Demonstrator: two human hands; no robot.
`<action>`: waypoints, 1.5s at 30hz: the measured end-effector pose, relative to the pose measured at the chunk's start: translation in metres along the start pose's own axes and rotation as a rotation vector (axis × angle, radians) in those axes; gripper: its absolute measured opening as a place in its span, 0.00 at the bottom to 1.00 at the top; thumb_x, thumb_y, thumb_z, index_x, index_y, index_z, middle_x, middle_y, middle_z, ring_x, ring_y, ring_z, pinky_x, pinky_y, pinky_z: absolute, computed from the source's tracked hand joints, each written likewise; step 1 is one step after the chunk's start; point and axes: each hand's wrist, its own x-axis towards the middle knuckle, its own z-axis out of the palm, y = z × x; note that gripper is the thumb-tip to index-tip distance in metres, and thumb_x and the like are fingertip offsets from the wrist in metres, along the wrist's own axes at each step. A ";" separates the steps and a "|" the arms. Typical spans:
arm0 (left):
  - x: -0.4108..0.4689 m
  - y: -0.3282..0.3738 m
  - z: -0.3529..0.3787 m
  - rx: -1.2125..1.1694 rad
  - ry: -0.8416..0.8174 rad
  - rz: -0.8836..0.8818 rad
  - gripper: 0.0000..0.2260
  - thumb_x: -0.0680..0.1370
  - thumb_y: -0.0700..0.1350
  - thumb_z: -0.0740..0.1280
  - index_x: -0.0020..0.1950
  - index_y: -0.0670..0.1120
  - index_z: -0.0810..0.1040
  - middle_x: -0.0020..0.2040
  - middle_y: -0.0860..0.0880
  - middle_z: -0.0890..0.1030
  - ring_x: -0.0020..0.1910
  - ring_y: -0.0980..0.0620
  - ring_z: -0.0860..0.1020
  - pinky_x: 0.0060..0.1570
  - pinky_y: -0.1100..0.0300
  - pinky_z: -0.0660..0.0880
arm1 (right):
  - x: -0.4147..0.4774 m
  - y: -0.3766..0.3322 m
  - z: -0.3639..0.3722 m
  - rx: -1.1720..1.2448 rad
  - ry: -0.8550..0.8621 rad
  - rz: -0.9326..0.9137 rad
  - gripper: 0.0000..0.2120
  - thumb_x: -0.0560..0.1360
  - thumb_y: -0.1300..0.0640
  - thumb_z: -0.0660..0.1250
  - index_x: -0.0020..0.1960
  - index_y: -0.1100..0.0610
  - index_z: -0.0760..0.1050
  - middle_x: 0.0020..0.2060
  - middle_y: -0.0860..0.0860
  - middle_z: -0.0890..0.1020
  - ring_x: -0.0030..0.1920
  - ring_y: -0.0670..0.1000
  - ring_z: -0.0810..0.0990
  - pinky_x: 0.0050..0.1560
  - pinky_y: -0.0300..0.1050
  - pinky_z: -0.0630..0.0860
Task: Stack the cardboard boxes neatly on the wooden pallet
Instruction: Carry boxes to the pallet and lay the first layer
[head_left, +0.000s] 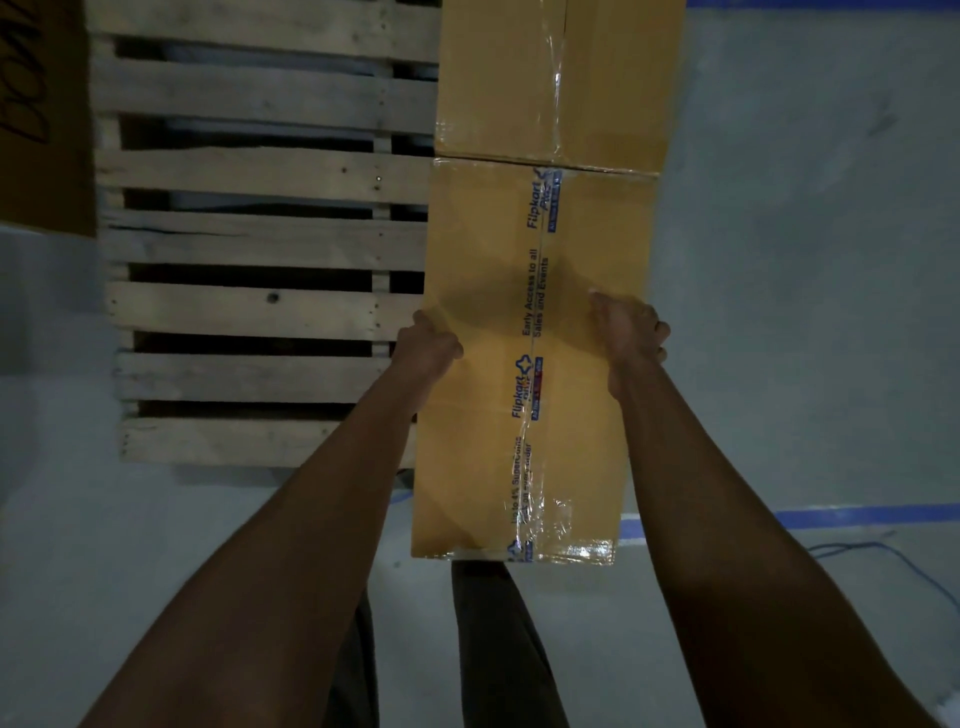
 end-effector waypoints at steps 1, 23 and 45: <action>-0.001 0.002 0.002 0.066 0.018 -0.004 0.44 0.64 0.46 0.71 0.80 0.45 0.61 0.72 0.42 0.73 0.65 0.39 0.76 0.63 0.43 0.78 | -0.001 0.001 0.001 -0.008 0.002 -0.002 0.48 0.72 0.33 0.69 0.82 0.53 0.54 0.77 0.53 0.59 0.74 0.60 0.61 0.71 0.60 0.63; -0.049 -0.034 -0.035 0.263 -0.008 0.131 0.45 0.79 0.49 0.70 0.84 0.50 0.39 0.84 0.44 0.46 0.82 0.42 0.45 0.79 0.42 0.53 | -0.120 0.034 0.049 -0.765 -0.080 -0.573 0.40 0.78 0.40 0.64 0.83 0.50 0.49 0.83 0.48 0.43 0.81 0.56 0.45 0.72 0.70 0.52; -0.243 -0.468 -0.546 -0.264 0.290 -0.067 0.44 0.70 0.58 0.65 0.84 0.50 0.53 0.79 0.40 0.64 0.77 0.39 0.62 0.75 0.48 0.63 | -0.682 0.125 0.433 -1.003 -0.539 -0.888 0.37 0.78 0.39 0.66 0.81 0.48 0.58 0.83 0.49 0.47 0.81 0.55 0.46 0.75 0.67 0.50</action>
